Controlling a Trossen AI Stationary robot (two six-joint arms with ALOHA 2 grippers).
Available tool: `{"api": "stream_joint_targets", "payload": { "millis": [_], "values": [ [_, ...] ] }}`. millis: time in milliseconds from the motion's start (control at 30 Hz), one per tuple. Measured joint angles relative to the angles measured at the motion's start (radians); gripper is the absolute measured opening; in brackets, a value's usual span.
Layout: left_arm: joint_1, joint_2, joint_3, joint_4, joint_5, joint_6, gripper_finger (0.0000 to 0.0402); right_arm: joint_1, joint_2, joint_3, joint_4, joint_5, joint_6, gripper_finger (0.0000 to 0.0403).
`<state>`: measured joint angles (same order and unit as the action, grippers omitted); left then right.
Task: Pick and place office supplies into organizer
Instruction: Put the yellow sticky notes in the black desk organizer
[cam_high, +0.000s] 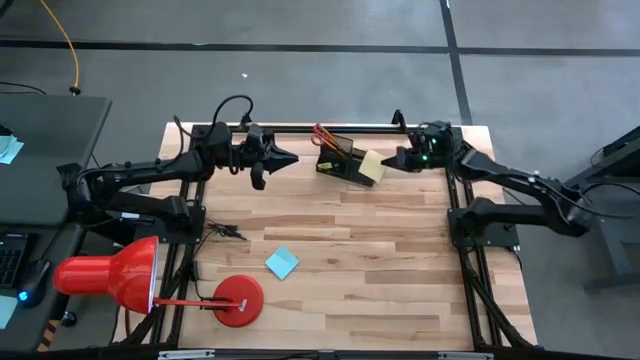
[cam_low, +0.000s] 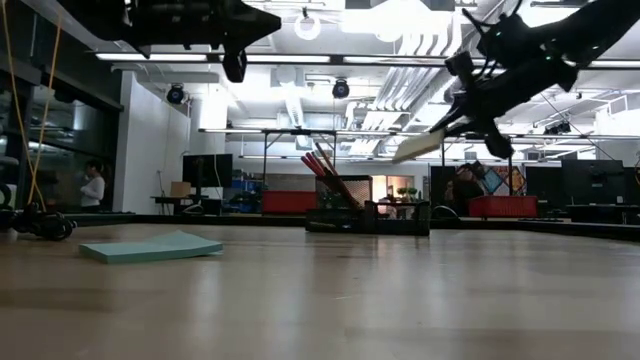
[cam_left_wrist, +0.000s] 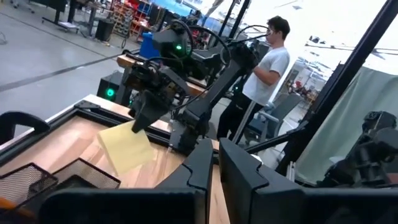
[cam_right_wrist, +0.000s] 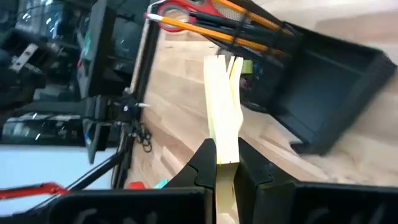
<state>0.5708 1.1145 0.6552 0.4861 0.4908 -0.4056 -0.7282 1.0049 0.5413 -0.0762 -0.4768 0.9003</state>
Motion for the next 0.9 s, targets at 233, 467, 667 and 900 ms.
{"api": "stream_joint_targets", "payload": {
  "millis": [233, 467, 667, 900],
  "values": [
    [0.000, 0.000, 0.000, -0.001, 0.020, -0.038, 0.0019, -0.053, 0.180, 0.097, -0.048, -0.074, -0.145, 0.0005],
    [-0.001, 0.000, 0.000, -0.005, 0.024, -0.047, 0.0019, -0.093, 0.358, 0.225, -0.116, -0.063, -0.273, 0.0005],
    [-0.001, 0.000, 0.000, -0.020, 0.053, -0.055, 0.0019, -0.089, 0.482, 0.363, -0.227, -0.079, -0.345, 0.0005],
    [-0.001, 0.000, 0.000, -0.021, 0.070, -0.063, 0.0019, -0.077, 0.534, 0.423, -0.312, -0.031, -0.386, 0.0005]
  ]
}}
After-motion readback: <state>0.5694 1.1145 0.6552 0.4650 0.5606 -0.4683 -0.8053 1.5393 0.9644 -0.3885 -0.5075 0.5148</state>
